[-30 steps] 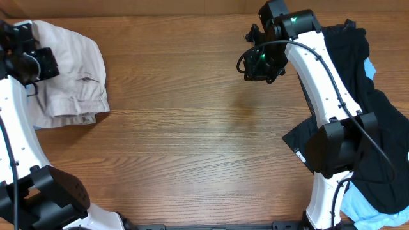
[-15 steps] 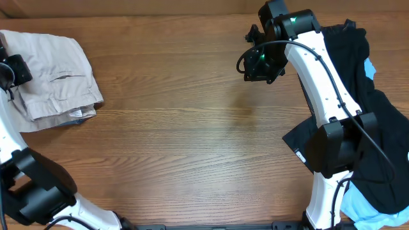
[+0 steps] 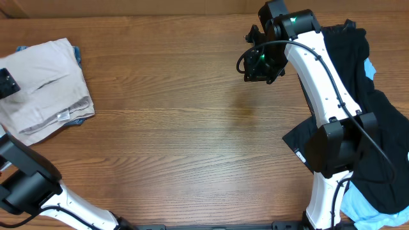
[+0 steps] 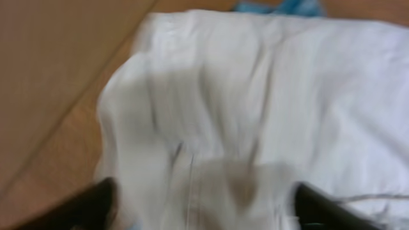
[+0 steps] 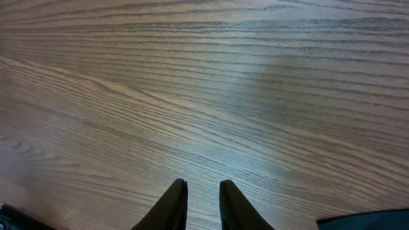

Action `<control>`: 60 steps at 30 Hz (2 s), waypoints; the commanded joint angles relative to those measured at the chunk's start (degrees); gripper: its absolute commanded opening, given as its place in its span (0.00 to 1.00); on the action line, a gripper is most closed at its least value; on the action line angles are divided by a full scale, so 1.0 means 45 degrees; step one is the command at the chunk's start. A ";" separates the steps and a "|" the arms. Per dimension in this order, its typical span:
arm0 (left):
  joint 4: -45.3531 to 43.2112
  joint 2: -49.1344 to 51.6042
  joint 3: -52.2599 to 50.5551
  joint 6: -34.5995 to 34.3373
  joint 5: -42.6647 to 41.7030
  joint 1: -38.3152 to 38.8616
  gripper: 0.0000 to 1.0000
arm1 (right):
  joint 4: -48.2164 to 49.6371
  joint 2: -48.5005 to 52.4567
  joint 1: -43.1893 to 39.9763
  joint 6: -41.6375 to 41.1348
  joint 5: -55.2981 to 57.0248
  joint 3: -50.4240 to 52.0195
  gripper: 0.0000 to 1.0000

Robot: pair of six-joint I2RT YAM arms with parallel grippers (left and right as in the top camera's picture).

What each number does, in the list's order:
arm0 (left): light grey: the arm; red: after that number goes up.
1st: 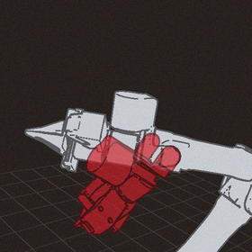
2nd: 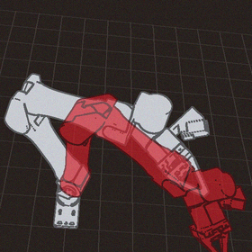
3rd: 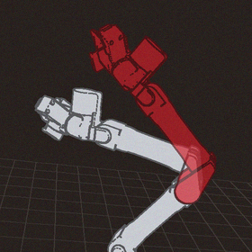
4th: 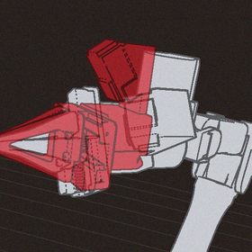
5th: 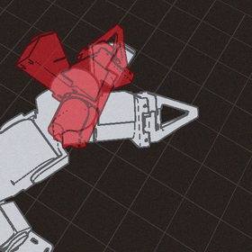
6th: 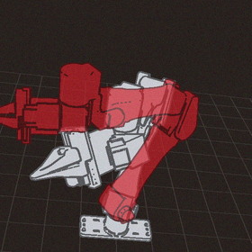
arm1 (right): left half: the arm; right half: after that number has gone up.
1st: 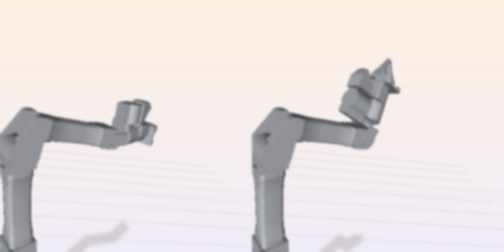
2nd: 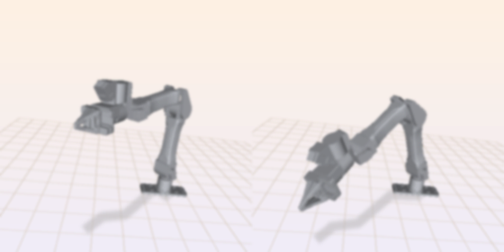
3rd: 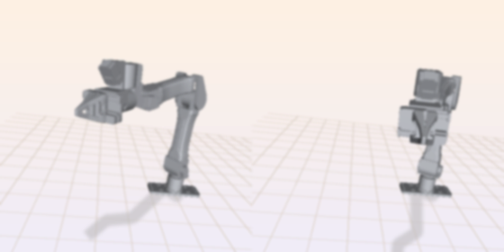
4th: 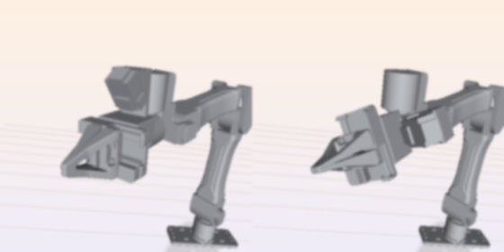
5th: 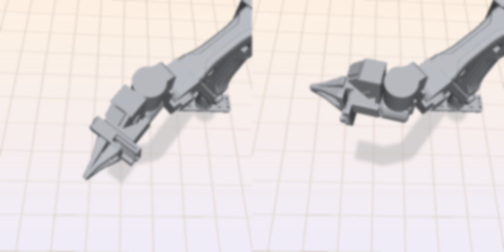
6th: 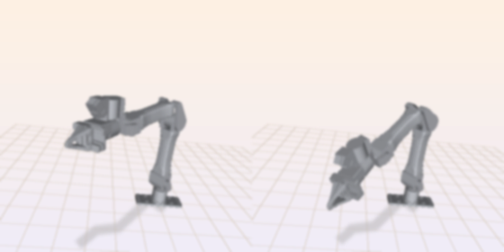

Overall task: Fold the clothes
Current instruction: 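Release the shorts on the jeans and pull the left gripper back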

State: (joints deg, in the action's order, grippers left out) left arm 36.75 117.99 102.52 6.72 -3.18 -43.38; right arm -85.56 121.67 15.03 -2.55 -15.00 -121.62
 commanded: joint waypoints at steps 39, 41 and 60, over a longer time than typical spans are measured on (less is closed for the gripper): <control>0.9952 -0.4522 0.0899 -0.3206 0.0505 1.0321 1.00 | 0.0058 -0.1642 -0.1273 -0.1161 0.1739 -0.0223 1.00; 1.0656 -0.4872 0.0884 -0.3211 0.0816 1.0418 1.00 | -0.0257 -0.2599 -0.1273 -0.1258 0.2074 0.0073 1.00; 0.5115 -1.8059 -0.9777 -0.3405 0.0845 1.1147 1.00 | 0.7237 -1.8263 -0.1273 -0.1486 0.3415 1.5290 1.00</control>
State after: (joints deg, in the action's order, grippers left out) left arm 60.40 40.73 62.30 -7.42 0.05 6.68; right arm -53.19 46.50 9.15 -8.99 -1.04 -59.57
